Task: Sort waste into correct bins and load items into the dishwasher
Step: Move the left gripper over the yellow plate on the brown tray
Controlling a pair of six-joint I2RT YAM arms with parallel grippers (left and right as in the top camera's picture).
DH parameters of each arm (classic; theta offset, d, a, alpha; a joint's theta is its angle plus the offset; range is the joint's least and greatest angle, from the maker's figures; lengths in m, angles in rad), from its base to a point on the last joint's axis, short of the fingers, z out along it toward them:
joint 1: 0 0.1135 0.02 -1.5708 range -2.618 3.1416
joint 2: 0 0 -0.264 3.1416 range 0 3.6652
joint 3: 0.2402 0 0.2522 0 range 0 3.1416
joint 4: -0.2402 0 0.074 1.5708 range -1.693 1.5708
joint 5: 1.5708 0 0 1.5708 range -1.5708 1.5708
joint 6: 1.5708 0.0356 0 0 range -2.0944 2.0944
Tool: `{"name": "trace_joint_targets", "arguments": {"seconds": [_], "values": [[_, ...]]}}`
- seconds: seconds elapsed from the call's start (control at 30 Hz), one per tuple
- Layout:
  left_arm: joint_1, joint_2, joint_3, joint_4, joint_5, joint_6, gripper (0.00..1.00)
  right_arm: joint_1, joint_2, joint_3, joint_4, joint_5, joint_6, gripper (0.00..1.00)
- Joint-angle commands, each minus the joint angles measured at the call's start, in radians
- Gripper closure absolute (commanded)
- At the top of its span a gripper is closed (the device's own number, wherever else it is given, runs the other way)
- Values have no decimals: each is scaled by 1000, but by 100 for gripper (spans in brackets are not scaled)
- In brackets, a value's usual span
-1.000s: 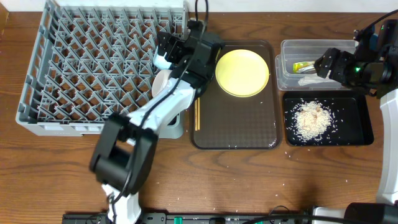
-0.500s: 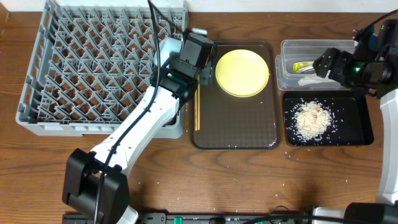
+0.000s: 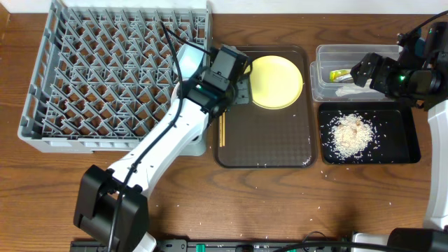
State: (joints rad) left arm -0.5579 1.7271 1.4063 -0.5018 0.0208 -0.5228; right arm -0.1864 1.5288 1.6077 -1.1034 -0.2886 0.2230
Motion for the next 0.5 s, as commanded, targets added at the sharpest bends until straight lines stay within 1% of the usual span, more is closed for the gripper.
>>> {"name": "trace_joint_targets", "arguments": {"seconds": [0.0, 0.2, 0.27, 0.37, 0.47], "values": [[-23, 18, 5, 18, 13, -18, 38, 4, 1, 13, -1, -7, -3, 1], [-38, 90, 5, 73, 11, -33, 38, 4, 1, 13, -1, -7, -3, 1], [-38, 116, 17, 85, -13, -33, 39, 4, 1, 13, -1, -7, -3, 1], [-38, 158, 82, 42, -50, -32, 39, 4, 1, 13, -1, -7, -3, 1], [-39, 205, 198, -48, -93, -20, 39, 4, 1, 13, -1, -7, -3, 1]]}}
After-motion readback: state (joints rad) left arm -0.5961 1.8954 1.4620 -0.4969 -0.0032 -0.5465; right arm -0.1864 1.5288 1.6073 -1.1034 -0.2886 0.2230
